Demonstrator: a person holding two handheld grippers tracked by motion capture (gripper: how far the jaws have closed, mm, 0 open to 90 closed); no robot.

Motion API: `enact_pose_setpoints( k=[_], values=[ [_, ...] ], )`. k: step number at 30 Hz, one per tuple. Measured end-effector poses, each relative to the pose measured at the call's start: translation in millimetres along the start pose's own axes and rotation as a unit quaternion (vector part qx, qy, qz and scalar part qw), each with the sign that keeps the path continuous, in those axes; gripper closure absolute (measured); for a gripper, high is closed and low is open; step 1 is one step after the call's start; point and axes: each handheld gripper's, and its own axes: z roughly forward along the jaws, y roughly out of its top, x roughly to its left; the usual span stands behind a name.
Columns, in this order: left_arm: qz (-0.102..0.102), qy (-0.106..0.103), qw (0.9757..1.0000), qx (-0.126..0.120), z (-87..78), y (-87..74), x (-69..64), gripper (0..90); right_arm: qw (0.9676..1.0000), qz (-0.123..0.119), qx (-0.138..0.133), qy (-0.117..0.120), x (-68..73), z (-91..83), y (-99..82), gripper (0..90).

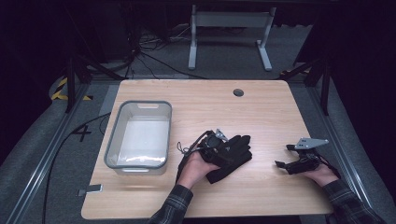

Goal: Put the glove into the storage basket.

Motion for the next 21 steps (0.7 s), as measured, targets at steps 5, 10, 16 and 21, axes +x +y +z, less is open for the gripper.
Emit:
enact_pose_setpoints(
  k=[5, 10, 16, 21],
  values=[
    [0.002, 0.011, 0.9999, 0.011, 8.6, -0.6, 1.0, 15.0, 1.0000, 0.000, 0.000, 0.000, 0.0, 0.1, 0.1, 8.7],
    [0.017, 0.022, 0.9993, 0.026, 15.6, -1.8, -0.9, 14.3, 1.0000, 0.000, 0.000, 0.000, -0.1, 0.2, 0.1, 8.6],
    [0.024, 0.032, 0.9986, 0.034, 18.9, -3.1, -3.5, 14.3, 1.0000, 0.000, 0.000, 0.000, -0.1, 0.2, 0.1, 8.7],
    [0.021, 0.022, 0.9989, 0.036, 20.7, -4.9, -2.7, 19.1, 1.0000, 0.000, 0.000, 0.000, 0.0, 0.2, 0.1, 8.6]
  ],
)
